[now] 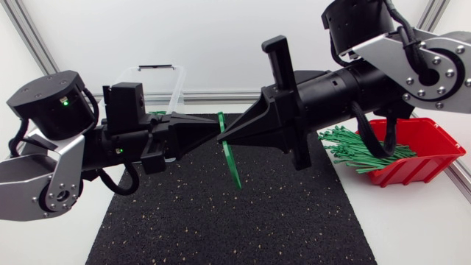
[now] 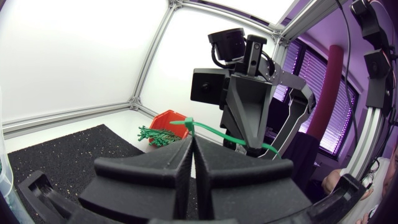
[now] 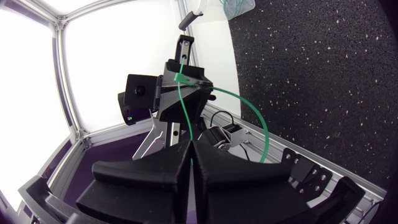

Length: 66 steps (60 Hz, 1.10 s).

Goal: Take a green cable tie from the red box, thread the tail through the head to close it, then place it in the transparent bin on the left.

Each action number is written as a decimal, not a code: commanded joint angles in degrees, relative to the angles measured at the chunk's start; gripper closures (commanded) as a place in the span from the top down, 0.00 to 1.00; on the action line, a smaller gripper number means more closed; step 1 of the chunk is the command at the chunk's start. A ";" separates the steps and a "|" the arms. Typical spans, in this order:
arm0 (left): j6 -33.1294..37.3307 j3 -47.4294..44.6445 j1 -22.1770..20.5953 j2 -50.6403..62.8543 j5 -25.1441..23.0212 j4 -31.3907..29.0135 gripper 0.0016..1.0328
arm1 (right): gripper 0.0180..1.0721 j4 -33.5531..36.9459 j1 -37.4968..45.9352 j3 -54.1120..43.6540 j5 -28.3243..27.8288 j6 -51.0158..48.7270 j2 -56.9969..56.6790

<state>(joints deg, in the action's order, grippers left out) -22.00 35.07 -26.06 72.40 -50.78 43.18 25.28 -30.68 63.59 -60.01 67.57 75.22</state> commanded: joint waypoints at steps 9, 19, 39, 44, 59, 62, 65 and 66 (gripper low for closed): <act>1.87 -1.85 -1.53 -0.86 -0.28 1.03 0.03 | 0.05 -0.23 0.00 1.45 0.24 1.77 -1.13; 1.87 -1.85 -2.06 -2.35 0.25 0.94 0.03 | 0.05 -0.58 0.71 0.66 0.24 1.77 0.54; 1.52 -2.64 -3.20 -4.37 0.42 0.77 0.03 | 0.05 -1.55 0.97 1.27 0.42 1.77 1.42; 1.70 -2.81 -3.47 -4.37 0.42 0.77 0.03 | 0.05 -1.81 0.71 1.45 0.42 1.77 0.72; 1.70 -2.64 -3.12 -4.11 0.42 0.77 0.03 | 0.25 -1.81 -0.79 0.39 0.68 1.77 -0.51; 1.70 -2.64 -2.76 -4.11 0.42 0.77 0.03 | 0.27 -1.72 -0.88 0.48 0.77 1.77 -1.13; 1.70 -2.55 -2.50 -4.11 0.34 0.68 0.03 | 0.27 -1.63 -0.79 0.57 0.77 1.77 -1.57; 1.70 -2.55 -2.32 -4.11 0.34 0.68 0.03 | 0.27 -1.63 -0.70 0.57 0.77 1.77 -1.74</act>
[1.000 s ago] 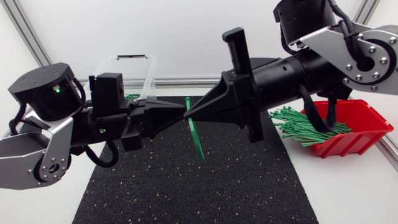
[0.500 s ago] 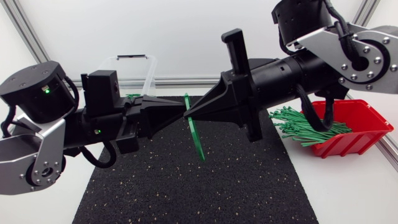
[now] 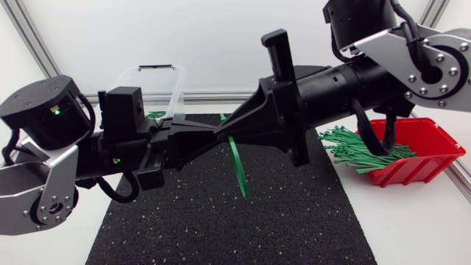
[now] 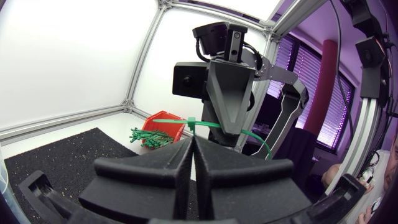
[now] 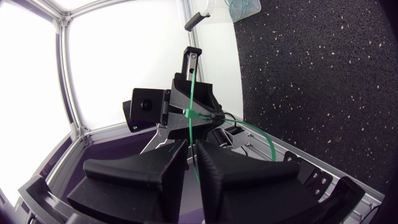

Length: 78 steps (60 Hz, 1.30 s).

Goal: Take a green cable tie from the red box, thread the tail through the head to close it, then place it in the transparent bin on the left.

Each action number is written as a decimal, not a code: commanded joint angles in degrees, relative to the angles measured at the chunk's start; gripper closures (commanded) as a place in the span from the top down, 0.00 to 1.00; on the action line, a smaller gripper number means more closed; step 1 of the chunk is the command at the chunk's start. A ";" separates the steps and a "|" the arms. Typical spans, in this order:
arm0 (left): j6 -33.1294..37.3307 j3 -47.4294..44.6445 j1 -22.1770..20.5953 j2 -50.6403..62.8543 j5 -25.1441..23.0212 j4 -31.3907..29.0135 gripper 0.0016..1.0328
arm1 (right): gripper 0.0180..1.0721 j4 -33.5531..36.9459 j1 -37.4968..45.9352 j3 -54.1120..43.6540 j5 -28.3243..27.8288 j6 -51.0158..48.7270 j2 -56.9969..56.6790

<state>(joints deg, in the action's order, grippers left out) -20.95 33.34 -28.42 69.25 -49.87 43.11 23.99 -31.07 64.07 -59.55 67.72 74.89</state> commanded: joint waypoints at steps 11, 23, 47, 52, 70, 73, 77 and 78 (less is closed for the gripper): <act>0.82 -1.00 0.74 -0.08 -0.58 0.83 0.03 | 0.27 0.09 1.19 0.88 0.31 1.45 -3.35; 1.00 -0.91 0.74 0.18 -0.49 0.83 0.03 | 0.26 1.15 4.09 2.11 0.22 1.18 -3.53; 1.00 -0.91 0.39 -0.52 -0.76 0.66 0.03 | 0.26 -0.96 5.23 2.20 0.14 0.48 2.80; 1.00 -1.00 0.65 -0.52 -0.76 0.66 0.03 | 0.26 -1.05 4.00 2.72 0.14 0.57 3.68; 1.00 -1.00 0.74 -0.52 -0.85 0.66 0.03 | 0.26 -0.08 1.54 4.66 0.22 0.74 4.38; 1.00 -1.09 0.74 -0.61 -0.85 0.66 0.03 | 0.26 -0.26 1.63 4.66 0.31 0.66 4.56; 0.82 -1.09 0.48 -0.79 -0.85 0.66 0.03 | 0.26 -0.52 2.07 4.74 0.31 0.66 5.35; 0.82 -1.09 0.48 -0.87 -0.93 0.66 0.03 | 0.26 -0.61 2.15 4.74 0.31 0.66 5.44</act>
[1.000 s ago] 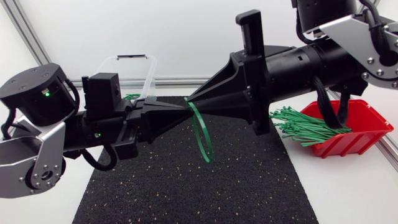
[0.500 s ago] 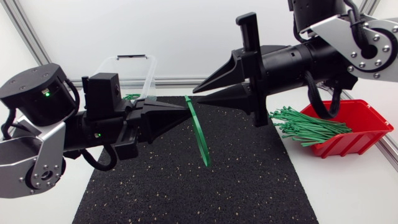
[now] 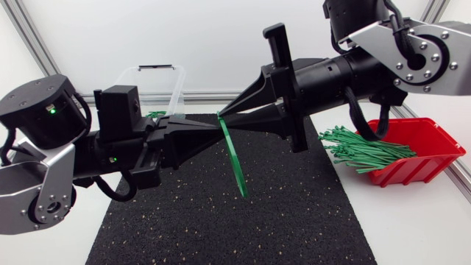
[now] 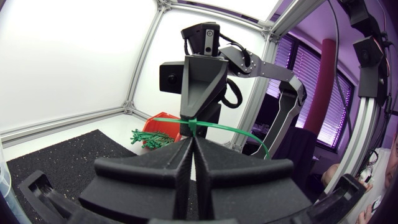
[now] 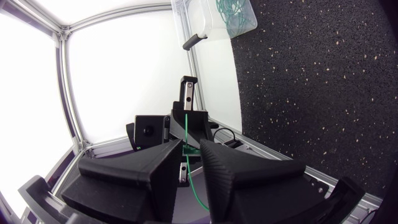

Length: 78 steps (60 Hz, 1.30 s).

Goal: Take a green cable tie from the red box, thread the tail through the head to close it, then place it in the transparent bin on the left.

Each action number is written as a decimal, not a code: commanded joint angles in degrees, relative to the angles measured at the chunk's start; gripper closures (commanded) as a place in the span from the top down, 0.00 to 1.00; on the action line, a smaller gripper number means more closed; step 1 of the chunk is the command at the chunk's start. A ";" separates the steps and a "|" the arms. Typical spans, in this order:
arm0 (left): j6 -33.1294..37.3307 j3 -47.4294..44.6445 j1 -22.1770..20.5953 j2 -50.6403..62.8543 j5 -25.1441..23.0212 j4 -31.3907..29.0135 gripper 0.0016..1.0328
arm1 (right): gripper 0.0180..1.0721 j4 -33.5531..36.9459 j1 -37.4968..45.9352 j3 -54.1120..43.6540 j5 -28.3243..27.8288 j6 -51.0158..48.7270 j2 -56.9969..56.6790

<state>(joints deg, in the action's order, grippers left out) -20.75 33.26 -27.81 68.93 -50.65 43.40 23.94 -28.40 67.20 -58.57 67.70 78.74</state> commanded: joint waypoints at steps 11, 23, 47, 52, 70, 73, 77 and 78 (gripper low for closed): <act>0.63 -1.09 -0.14 -0.72 -0.15 0.37 0.03 | 0.26 -1.09 -0.34 1.62 -0.58 0.68 2.12; 0.63 -1.18 -0.22 -0.81 -0.15 0.37 0.03 | 0.20 -1.09 -0.25 1.62 -0.23 0.59 1.59; 0.54 -1.18 -0.40 -0.90 -0.15 0.28 0.03 | 0.06 -1.97 -0.07 0.83 0.47 0.15 1.50; 0.54 -1.09 -0.58 -1.16 -0.15 0.28 0.03 | 0.06 -2.41 0.10 0.74 0.47 0.15 2.47; 0.27 -1.09 -1.37 -1.95 -0.15 0.20 0.03 | 0.06 -5.49 1.16 1.00 0.38 0.59 8.01; 0.27 -1.09 -1.28 -1.95 -0.15 0.20 0.03 | 0.06 -5.84 1.51 1.27 0.38 0.59 8.71; 0.27 -1.09 -1.19 -1.95 -0.15 0.20 0.03 | 0.06 -6.19 1.60 1.27 0.38 0.59 9.15; 0.27 -1.09 -1.19 -1.95 -0.15 0.20 0.03 | 0.06 -6.19 1.60 1.27 0.38 0.59 9.15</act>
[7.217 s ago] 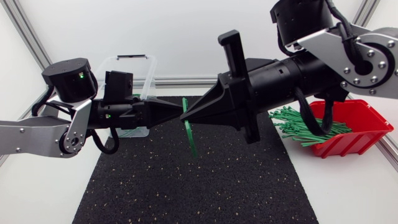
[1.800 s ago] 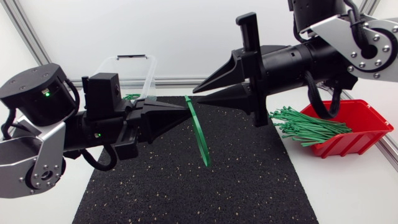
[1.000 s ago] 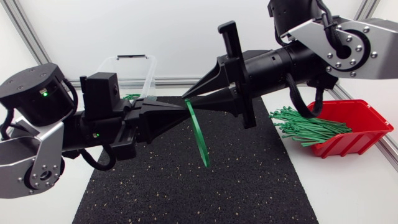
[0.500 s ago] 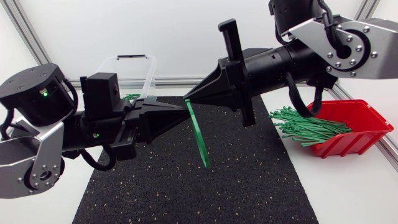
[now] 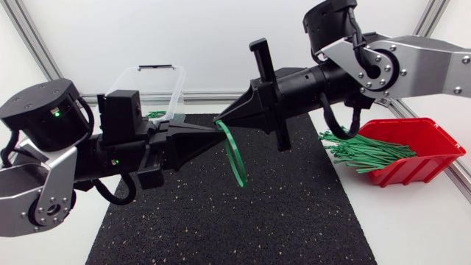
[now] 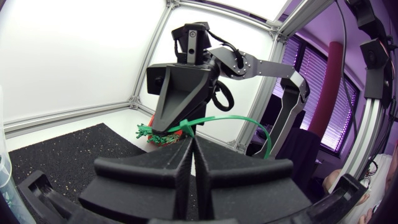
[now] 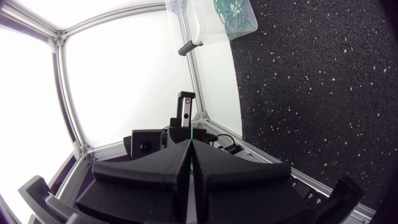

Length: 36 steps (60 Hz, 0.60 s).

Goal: Take a green cable tie from the red box, thread the tail through the head to close it, then place it in the transparent bin on the left.

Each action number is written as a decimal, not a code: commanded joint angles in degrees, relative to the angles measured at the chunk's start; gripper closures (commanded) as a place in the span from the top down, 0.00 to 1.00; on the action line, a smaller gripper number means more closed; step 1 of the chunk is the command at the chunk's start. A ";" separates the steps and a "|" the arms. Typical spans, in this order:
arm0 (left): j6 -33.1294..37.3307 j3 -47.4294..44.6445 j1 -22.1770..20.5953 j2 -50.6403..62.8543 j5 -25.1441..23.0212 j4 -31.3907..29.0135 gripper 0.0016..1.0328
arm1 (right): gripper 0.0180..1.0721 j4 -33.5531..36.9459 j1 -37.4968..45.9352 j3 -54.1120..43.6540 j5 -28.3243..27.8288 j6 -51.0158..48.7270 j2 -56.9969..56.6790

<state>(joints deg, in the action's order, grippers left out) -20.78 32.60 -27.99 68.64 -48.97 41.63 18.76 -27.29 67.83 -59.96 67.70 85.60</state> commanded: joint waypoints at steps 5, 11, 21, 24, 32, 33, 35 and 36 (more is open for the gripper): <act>0.30 -0.43 -1.19 -1.76 -1.83 1.97 0.03 | 0.06 -1.27 0.57 0.90 1.87 0.59 2.99; 0.30 -0.43 -1.02 -1.58 -1.83 1.97 0.03 | 0.06 -1.36 0.22 0.81 1.87 0.50 2.46; 0.30 -0.43 -0.66 -1.05 -1.83 1.97 0.03 | 0.10 -0.75 -0.75 0.55 2.66 0.85 -1.58; 0.38 -0.43 -0.66 -0.97 -1.83 2.06 0.03 | 0.26 -0.48 -1.54 0.19 2.66 0.94 -2.72; 0.47 -0.26 -0.75 -0.61 -1.83 2.06 0.03 | 0.36 -0.48 -1.01 -0.07 3.54 1.03 -4.39; 0.47 -0.26 -0.75 -0.61 -1.83 2.06 0.03 | 0.37 -0.48 -0.92 -0.07 3.54 1.03 -4.48; 0.47 -0.08 -0.58 -0.26 -1.83 1.97 0.03 | 0.38 -0.57 -0.31 -0.16 3.98 0.76 -5.01; 0.47 0.01 -0.58 -0.17 -1.83 1.97 0.03 | 0.38 -0.57 0.22 -0.16 4.07 0.59 -5.27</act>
<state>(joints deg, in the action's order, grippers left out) -20.78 32.60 -28.32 68.60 -50.30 42.52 18.00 -28.25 67.94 -56.62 67.70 81.71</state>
